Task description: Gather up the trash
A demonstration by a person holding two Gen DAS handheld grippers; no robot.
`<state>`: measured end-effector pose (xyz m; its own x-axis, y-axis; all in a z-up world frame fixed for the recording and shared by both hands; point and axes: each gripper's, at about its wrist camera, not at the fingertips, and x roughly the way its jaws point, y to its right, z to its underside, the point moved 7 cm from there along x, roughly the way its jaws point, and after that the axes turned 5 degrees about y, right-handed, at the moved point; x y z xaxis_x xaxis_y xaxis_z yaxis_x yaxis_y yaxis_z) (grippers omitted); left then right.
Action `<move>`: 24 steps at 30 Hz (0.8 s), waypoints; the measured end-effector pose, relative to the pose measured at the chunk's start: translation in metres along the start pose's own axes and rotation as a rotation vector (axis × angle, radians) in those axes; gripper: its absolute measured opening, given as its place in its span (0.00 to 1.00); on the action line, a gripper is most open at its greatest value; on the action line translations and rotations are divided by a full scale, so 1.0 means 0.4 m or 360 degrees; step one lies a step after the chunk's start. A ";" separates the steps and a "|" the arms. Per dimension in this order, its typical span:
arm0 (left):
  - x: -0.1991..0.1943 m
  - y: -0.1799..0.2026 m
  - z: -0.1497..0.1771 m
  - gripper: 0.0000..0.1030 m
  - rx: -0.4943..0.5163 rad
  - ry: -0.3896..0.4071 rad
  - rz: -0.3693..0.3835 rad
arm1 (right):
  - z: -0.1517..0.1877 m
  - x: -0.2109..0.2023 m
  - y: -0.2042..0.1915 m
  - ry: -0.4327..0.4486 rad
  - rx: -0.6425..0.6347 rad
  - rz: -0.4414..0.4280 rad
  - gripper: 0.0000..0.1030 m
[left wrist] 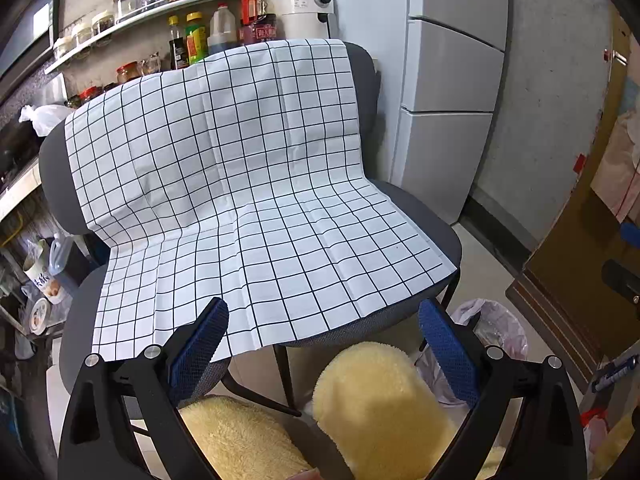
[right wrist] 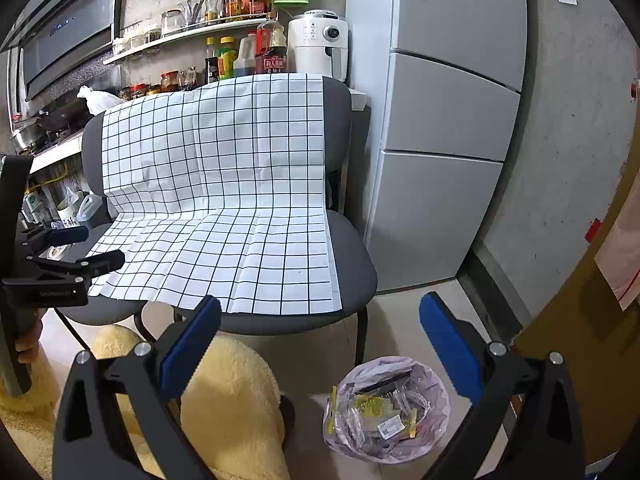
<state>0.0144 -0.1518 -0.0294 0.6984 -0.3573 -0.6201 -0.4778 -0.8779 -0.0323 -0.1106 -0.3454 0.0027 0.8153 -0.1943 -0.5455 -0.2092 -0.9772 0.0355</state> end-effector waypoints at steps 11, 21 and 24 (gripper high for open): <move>-0.002 -0.008 -0.001 0.92 -0.0014 0.0004 -0.0011 | 0.008 0.011 0.013 -0.0017 0.0012 0.0004 0.94; -0.003 -0.010 -0.002 0.92 -0.0014 0.0006 -0.0015 | 0.008 0.018 0.015 -0.0024 0.0010 0.0001 0.94; -0.003 -0.011 -0.002 0.92 -0.0019 0.0004 -0.0021 | 0.010 0.019 0.014 -0.0028 0.0013 0.0000 0.94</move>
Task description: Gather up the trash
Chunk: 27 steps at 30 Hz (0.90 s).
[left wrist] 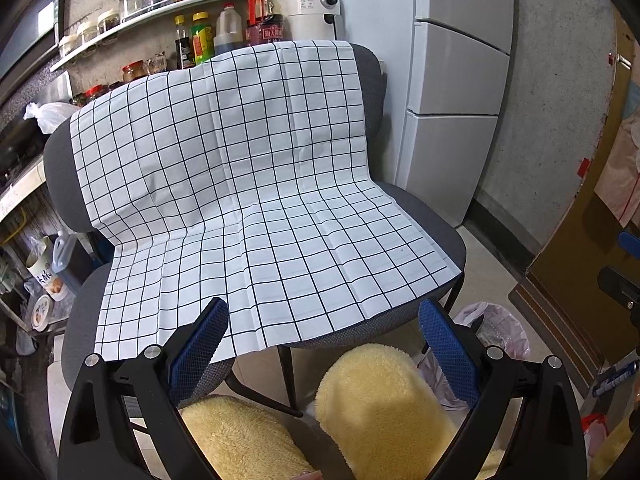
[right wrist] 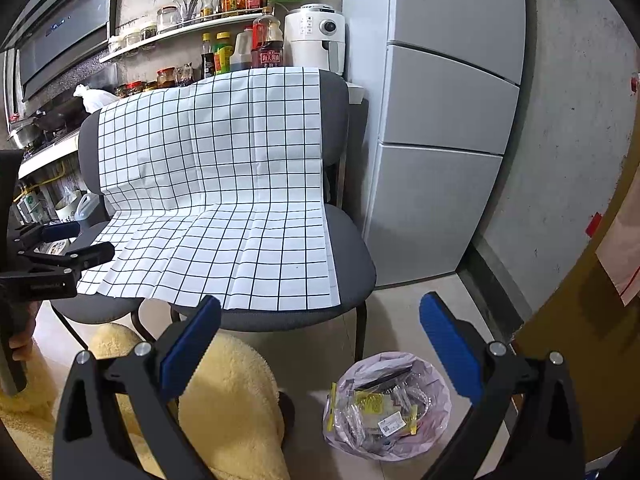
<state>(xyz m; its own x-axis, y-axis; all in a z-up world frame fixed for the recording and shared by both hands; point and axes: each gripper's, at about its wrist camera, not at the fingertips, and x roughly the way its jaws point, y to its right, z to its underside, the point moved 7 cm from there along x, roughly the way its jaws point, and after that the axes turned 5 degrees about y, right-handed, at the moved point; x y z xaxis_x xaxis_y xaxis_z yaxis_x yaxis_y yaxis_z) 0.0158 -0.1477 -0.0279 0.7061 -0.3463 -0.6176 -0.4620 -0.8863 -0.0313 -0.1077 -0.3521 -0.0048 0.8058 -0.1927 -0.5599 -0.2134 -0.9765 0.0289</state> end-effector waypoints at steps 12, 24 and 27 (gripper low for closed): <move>0.001 -0.004 0.002 0.92 -0.0008 -0.0003 -0.0007 | 0.006 0.001 0.000 0.0000 0.0009 0.0003 0.94; 0.003 -0.006 0.005 0.92 -0.0013 -0.0005 -0.0010 | 0.009 0.005 0.005 -0.0006 0.0014 0.0006 0.94; 0.007 -0.007 0.010 0.92 -0.0015 -0.0012 -0.0010 | 0.009 0.006 0.005 -0.0009 0.0016 0.0008 0.94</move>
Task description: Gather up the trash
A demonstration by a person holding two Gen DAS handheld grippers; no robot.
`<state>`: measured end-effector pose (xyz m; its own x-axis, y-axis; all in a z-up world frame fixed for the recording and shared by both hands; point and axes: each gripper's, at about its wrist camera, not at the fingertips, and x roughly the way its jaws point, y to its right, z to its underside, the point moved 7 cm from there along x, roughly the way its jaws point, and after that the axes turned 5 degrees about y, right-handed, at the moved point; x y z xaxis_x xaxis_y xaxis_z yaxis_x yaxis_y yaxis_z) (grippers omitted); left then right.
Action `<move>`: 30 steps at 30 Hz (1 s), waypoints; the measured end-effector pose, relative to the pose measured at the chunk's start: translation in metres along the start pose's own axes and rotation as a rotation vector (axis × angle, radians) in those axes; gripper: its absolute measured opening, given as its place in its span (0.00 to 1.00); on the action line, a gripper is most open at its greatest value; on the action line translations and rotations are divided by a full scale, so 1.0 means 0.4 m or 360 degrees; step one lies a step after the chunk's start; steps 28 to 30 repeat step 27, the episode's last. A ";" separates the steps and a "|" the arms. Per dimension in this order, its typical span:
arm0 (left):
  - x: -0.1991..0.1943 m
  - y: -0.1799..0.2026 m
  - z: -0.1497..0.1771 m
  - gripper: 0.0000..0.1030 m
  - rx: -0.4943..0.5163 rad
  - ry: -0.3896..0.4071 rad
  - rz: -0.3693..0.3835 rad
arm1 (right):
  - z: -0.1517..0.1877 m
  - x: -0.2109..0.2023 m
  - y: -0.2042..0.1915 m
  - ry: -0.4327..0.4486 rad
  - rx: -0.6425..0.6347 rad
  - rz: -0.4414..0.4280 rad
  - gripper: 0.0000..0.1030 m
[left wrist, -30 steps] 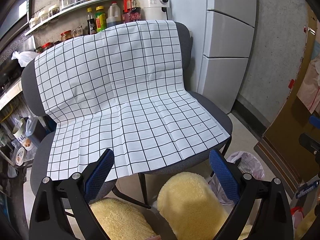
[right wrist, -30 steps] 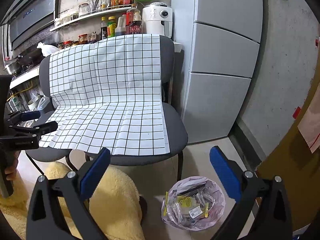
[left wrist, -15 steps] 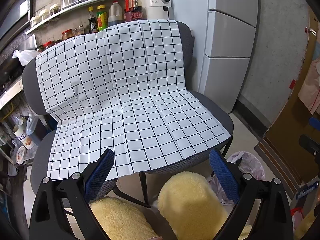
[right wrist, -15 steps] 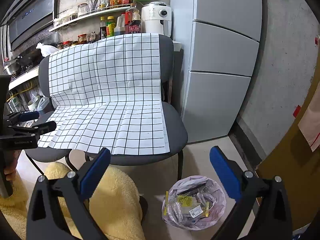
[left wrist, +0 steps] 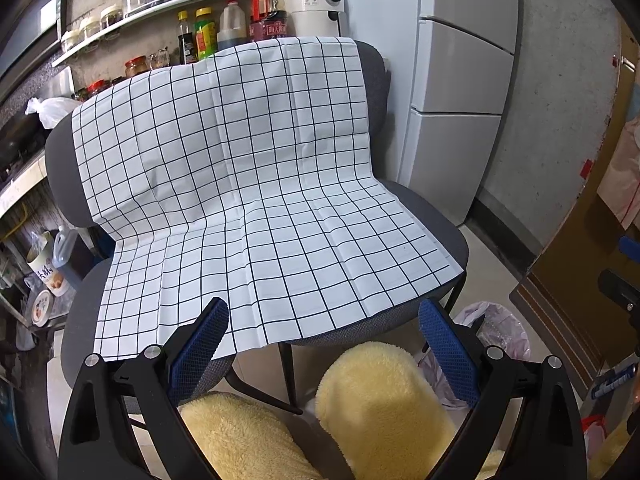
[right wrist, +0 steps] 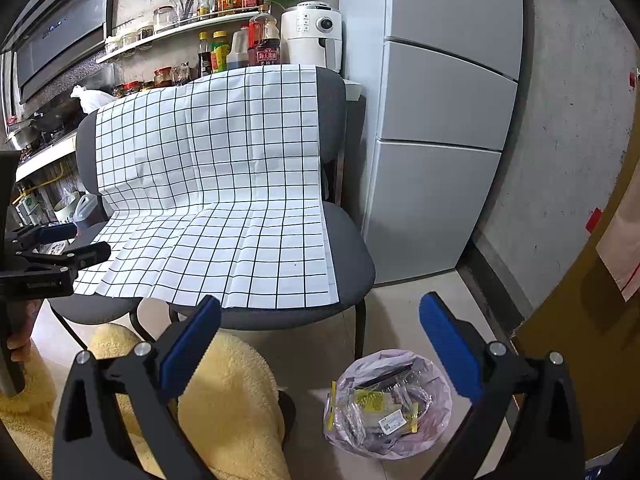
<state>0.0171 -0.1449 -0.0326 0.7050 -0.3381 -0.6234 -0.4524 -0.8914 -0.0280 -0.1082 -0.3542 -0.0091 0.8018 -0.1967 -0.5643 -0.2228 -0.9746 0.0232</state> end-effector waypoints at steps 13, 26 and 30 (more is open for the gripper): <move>0.004 0.002 0.005 0.92 0.0014 0.0003 0.0005 | 0.006 0.003 0.004 -0.0014 0.0008 0.0008 0.94; 0.059 -0.046 0.027 0.92 -0.0043 -0.0070 -0.0031 | 0.016 0.062 -0.018 -0.0072 0.0026 -0.0069 0.94; 0.072 -0.062 0.031 0.92 -0.0064 -0.0090 -0.0038 | 0.021 0.087 -0.027 -0.0099 0.0032 -0.0099 0.94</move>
